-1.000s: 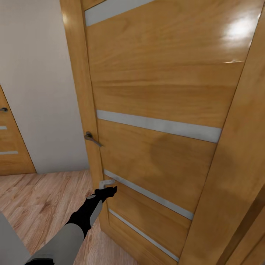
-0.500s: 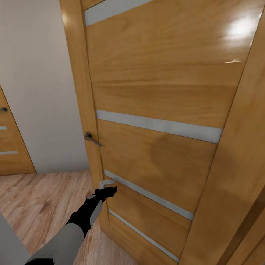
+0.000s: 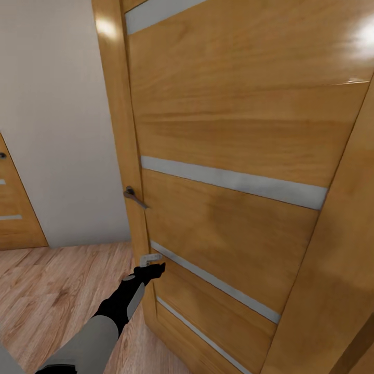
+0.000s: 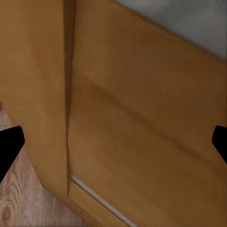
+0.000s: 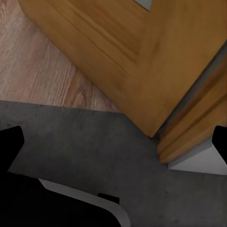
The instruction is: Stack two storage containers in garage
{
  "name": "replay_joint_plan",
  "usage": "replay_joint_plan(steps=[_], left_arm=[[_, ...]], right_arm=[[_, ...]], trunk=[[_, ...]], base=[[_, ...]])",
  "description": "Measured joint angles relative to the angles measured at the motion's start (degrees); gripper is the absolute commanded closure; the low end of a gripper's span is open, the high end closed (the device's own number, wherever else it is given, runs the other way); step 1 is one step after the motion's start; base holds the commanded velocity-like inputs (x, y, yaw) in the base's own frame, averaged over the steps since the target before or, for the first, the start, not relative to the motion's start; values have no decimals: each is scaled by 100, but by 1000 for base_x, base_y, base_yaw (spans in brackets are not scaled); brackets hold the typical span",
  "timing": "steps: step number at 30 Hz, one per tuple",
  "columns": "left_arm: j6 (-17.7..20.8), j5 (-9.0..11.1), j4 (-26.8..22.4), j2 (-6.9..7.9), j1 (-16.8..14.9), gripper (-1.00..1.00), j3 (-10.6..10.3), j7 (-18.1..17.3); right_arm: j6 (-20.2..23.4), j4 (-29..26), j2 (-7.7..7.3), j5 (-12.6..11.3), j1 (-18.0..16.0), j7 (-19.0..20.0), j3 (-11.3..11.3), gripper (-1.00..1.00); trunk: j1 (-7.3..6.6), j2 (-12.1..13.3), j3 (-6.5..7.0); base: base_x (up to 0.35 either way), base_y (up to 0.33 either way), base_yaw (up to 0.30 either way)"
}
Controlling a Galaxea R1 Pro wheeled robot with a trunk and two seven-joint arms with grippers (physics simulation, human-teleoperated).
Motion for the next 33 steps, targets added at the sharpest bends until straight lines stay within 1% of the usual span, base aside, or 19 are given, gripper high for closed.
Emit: replay_joint_plan(steps=[3, 10, 12, 26, 29, 33], left_arm=[[0, 5, 0, 0, 1, -100, -2, -1], [9, -22, 4, -8, 2, -100, -1, 4], [8, -18, -2, -9, -1, -100, 2, -1], [8, -30, -4, -8, 0, -100, 7, 2], [11, -77, -6, -5, -1, -100, 27, 27], [10, -79, -3, -5, 0, -100, 26, 27]], right_arm=[[0, 0, 0, 0, 0, 0, 0, -100], [0, 1, 0, 1, 0, 0, 0, -100], [0, 0, 0, -1, 0, 0, -1, -100], [0, 0, 0, 7, 0, 8, 0, -100], [0, 0, 0, 7, 0, 8, 0, -100], [0, 0, 0, 7, 0, 8, 0, -100]], trunk=[[-1, 0, 0], [-3, 0, 0], [-2, -1, 0], [0, 0, 0], [0, 0, 1], [0, 0, 0]], base=[[60, 0, 0], [285, 0, 0], [118, 0, 0], [14, 0, -3], [0, 0, -192], [0, 0, -255]])
